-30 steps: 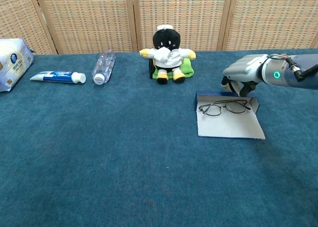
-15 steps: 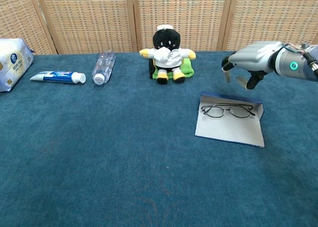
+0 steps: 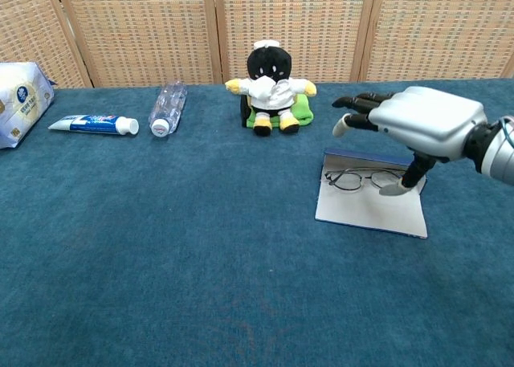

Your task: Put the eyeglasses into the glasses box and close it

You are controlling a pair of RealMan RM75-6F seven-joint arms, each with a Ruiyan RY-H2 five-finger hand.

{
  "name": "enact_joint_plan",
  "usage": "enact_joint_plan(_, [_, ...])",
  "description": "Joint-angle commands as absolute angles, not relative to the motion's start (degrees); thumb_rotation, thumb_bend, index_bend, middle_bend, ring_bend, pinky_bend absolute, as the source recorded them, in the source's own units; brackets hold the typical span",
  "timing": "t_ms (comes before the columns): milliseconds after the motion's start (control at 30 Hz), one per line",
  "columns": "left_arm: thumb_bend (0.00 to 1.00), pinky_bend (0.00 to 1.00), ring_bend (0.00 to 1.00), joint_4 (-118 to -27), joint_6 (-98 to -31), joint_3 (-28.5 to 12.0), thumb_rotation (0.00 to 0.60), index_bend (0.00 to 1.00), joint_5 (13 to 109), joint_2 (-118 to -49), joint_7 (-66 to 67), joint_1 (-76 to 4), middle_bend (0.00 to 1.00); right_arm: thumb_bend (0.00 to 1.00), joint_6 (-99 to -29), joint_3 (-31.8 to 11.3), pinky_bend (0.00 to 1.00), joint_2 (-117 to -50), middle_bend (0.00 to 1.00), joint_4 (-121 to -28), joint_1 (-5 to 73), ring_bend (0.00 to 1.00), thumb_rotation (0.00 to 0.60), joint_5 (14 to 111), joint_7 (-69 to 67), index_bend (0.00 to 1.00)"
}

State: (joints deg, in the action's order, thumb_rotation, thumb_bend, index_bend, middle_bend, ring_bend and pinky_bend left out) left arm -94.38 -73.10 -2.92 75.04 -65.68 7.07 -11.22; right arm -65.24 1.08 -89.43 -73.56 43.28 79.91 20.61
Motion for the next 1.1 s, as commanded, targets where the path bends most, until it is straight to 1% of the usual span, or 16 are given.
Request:
enact_joint_plan(33, [0.03,0.00,0.00,-94.34,-73.14,-2.89,0.600,0.00,75.04,-65.73,7.09,-11.19,0.00,0.17,-66.64,3.27,0.20,-91.95,0.00,-70.54,41.77,0.00,0.600,83.34,20.66,0.19])
enact_joint_plan(233, [0.03,0.00,0.00,-94.25,-73.17,-2.88,0.600,0.00,75.01,-65.84,7.21,-11.20,0.00,0.20,-67.95,4.85,0.20,-96.22,0.00,-63.44,40.19,0.00,0.600,87.65,19.73,0.21])
enact_joint_plan(433, [0.03,0.00,0.00,-94.13,-73.05,-2.93,0.600,0.00,74.79,-65.90,7.28,-11.26,0.00,0.20,-69.21,5.25,0.20,-98.48,0.00,-59.13,39.02,0.00,0.600,90.57,17.95,0.24])
enact_joint_plan(700, [0.03,0.00,0.00,-94.16,-73.10,-2.82,0.600,0.00,74.90,-65.93,7.32,-11.22,0.00,0.21,-69.62,4.89,0.20,-100.23,0.00,-56.76,38.24,0.00,0.600,92.50,17.16,0.26])
enact_joint_plan(933, [0.03,0.00,0.00,-94.18,-73.08,-2.87,0.600,0.00,74.83,-65.85,7.15,-11.23,0.00,0.30,-69.11,4.04,0.20,-100.58,0.00,-55.99,38.01,0.00,0.600,93.03,16.96,0.30])
enact_joint_plan(1100, [0.03,0.00,0.00,-94.17,-72.82,-2.85,0.600,0.00,74.75,-65.89,7.27,-11.36,0.00,0.31,-68.74,3.57,0.20,-100.40,0.00,-55.86,37.76,0.00,0.600,93.28,16.78,0.30])
